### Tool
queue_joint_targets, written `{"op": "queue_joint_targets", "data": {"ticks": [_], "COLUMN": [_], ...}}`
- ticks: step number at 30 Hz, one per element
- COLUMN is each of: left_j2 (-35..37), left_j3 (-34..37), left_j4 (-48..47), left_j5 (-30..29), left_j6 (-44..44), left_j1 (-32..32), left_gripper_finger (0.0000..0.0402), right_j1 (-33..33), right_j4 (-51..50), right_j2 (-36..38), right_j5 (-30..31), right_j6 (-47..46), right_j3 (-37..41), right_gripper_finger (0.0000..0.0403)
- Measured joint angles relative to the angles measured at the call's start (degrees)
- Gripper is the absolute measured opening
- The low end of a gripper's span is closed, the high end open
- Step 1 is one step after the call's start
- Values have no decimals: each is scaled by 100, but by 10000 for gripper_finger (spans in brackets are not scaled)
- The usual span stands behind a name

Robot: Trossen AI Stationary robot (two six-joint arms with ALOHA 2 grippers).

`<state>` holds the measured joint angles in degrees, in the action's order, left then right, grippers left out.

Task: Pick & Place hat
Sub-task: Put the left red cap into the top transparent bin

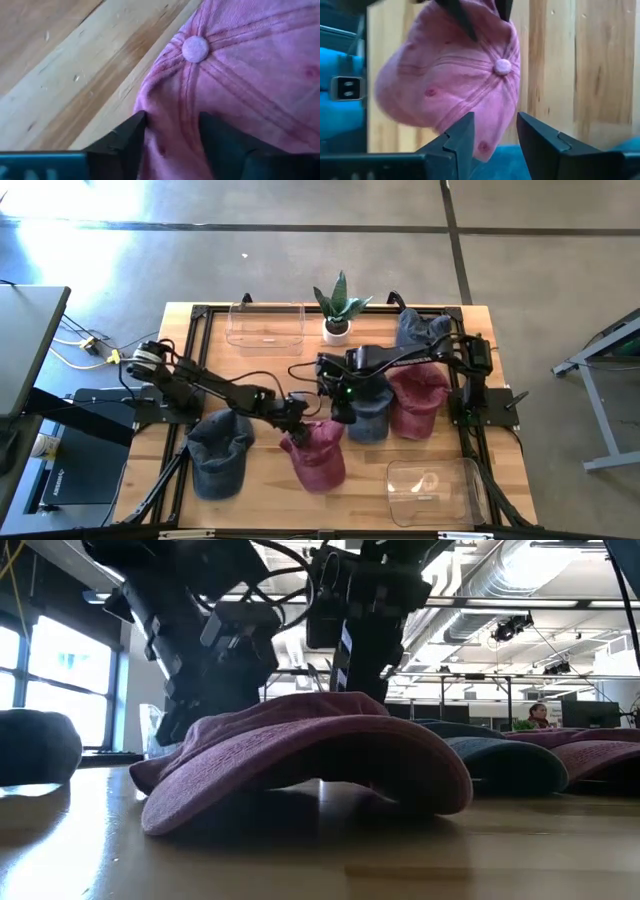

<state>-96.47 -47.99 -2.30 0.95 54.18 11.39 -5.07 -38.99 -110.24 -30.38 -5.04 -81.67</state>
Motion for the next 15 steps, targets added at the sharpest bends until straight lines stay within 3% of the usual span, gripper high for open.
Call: {"op": "queue_joint_targets", "data": {"ticks": [6, 15], "left_j2": [158, 1154], "left_j3": [0, 4], "left_j4": [-114, -395], "left_j5": [405, 501], "left_j6": [-820, -1648], "left_j1": [-143, -126], "left_gripper_finger": [22, 4], "right_j1": [-30, 25], "right_j4": [-341, -205], "right_j2": [405, 678], "right_j5": [-3, 5], "right_j6": [-16, -252], "right_j3": [0, 0], "right_gripper_finger": [127, 129]}}
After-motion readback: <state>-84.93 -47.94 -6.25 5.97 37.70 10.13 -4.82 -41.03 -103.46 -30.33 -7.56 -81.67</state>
